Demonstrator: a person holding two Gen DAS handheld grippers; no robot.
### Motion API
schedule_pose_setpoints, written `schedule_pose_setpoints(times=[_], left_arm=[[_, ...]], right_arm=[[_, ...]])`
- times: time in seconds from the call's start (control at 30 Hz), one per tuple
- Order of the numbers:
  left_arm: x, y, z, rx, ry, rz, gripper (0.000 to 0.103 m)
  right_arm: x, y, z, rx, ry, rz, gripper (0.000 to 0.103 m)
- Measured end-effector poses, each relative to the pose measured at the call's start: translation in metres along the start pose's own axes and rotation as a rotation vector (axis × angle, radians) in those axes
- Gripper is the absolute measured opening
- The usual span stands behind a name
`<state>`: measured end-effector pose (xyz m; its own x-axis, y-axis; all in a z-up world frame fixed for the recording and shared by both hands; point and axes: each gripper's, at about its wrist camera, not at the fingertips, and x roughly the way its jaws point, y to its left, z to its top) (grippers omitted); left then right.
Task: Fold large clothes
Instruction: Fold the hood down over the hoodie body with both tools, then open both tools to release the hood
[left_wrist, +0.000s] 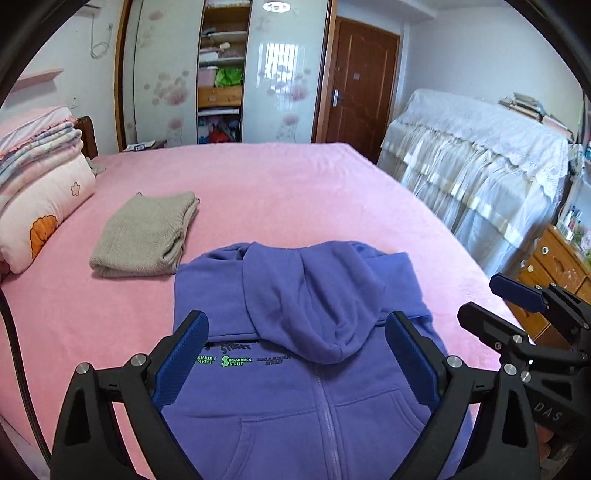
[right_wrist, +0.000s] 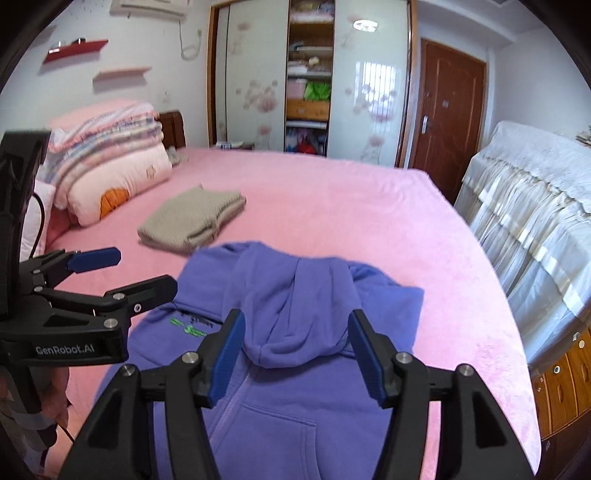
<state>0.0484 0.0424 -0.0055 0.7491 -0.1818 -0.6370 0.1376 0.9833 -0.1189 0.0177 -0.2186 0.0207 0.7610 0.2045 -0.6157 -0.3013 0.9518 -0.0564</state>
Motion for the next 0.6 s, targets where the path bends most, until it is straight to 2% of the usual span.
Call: schedule_pose_setpoints(times=[0.2,0.33,0.5,0.6], left_arm=[[-0.035,0.001,-0.016,-0.036,-0.049,-0.007,0.096],[-0.043,0.004,-0.029,-0.049,-0.021,0.000,0.097],[-0.049,0.017,-0.053,-0.045,-0.005,0.044,0.097],[-0.050,0.029,-0.074,-0.052,0.009,0.052,0.097]], right_arm=[[-0.034,0.003,-0.012,0.012,-0.053,0.011,0.058],[-0.045,0.005,-0.025,0.010,-0.059,0.021,0.058],[-0.050,0.001,-0.046,0.028,-0.053,0.020,0.058],[-0.052,-0.004,-0.068,0.038,-0.065,-0.008,0.058]])
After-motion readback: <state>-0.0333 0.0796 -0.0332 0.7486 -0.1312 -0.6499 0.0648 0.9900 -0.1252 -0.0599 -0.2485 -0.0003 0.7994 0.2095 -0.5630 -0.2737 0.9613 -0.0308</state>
